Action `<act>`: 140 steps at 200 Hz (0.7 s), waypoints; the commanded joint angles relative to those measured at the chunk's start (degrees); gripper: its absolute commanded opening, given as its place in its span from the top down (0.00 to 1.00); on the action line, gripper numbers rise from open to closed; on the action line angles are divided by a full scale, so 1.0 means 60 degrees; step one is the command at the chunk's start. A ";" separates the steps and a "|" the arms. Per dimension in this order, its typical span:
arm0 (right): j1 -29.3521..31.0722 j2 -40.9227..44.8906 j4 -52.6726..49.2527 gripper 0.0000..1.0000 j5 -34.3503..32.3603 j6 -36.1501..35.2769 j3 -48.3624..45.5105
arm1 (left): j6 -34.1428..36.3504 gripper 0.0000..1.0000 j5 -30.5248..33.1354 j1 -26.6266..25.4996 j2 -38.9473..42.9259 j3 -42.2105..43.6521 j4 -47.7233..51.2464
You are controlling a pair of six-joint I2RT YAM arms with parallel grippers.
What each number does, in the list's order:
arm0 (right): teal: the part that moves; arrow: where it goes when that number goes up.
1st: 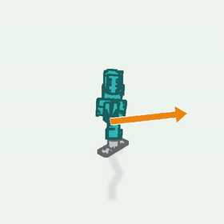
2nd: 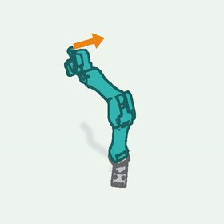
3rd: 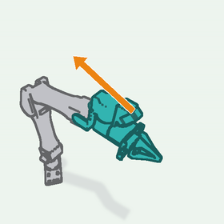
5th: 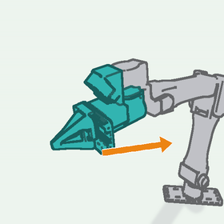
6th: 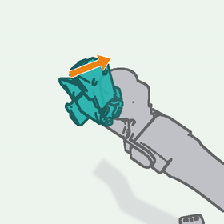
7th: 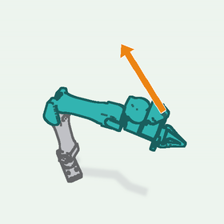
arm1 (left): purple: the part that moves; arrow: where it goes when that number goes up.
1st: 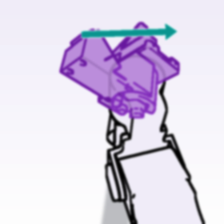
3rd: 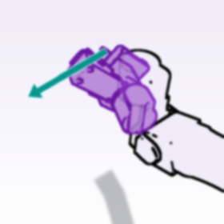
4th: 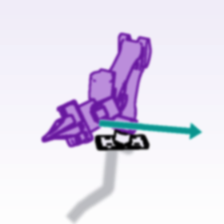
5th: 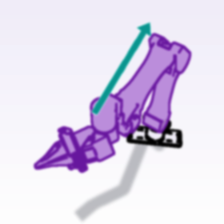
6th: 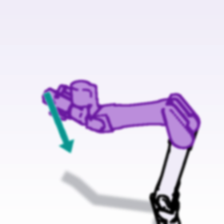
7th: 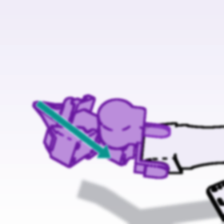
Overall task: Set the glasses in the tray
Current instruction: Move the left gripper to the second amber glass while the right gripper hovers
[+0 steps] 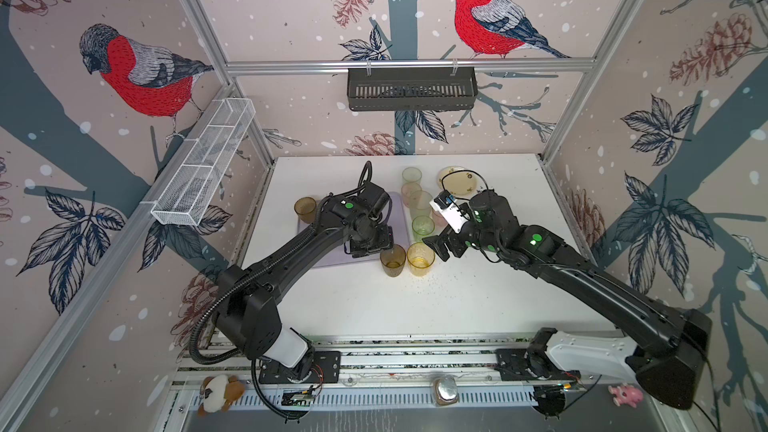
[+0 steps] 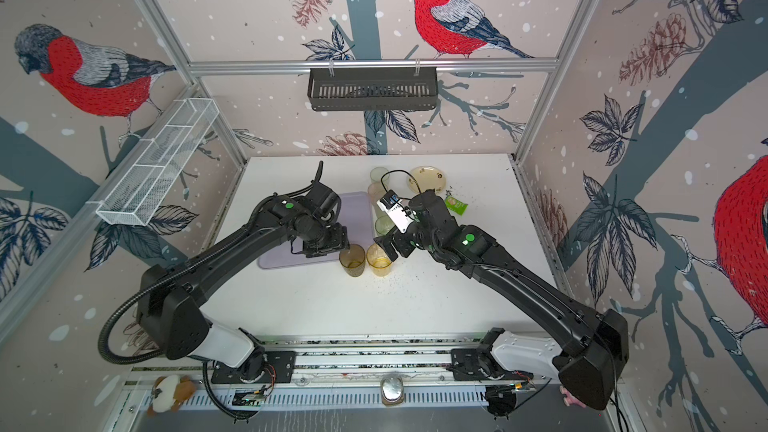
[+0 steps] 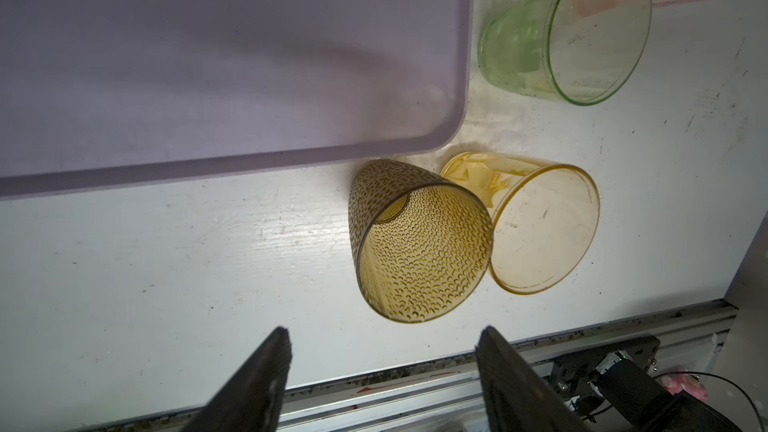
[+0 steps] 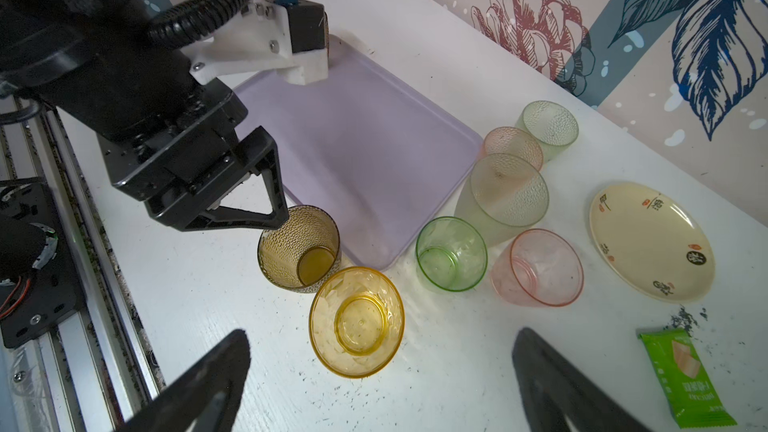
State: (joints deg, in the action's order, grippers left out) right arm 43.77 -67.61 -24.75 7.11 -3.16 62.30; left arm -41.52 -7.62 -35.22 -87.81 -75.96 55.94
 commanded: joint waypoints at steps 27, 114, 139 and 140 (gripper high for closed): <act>-0.0815 0.0180 0.0881 0.01 0.1060 0.0078 -0.0411 | 0.0049 0.32 0.0438 -0.0323 -0.0233 -0.0029 0.0257; -0.0952 0.0218 0.0947 0.01 0.1231 0.0105 -0.0408 | 0.0079 0.43 0.1289 -0.0612 -0.0742 -0.0043 0.0304; -0.0952 0.0212 0.1004 0.00 0.1236 0.0116 -0.0408 | 0.0007 0.45 0.1514 -0.0655 -0.0877 -0.0069 0.0344; -0.0952 0.0211 0.1005 0.00 0.1234 0.0116 -0.0408 | 0.0006 0.46 0.1523 -0.0659 -0.0892 -0.0076 0.0344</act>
State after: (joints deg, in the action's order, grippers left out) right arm 38.06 -66.70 -20.51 13.69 -2.94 59.75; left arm -40.49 -1.34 -38.81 -92.49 -76.14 56.23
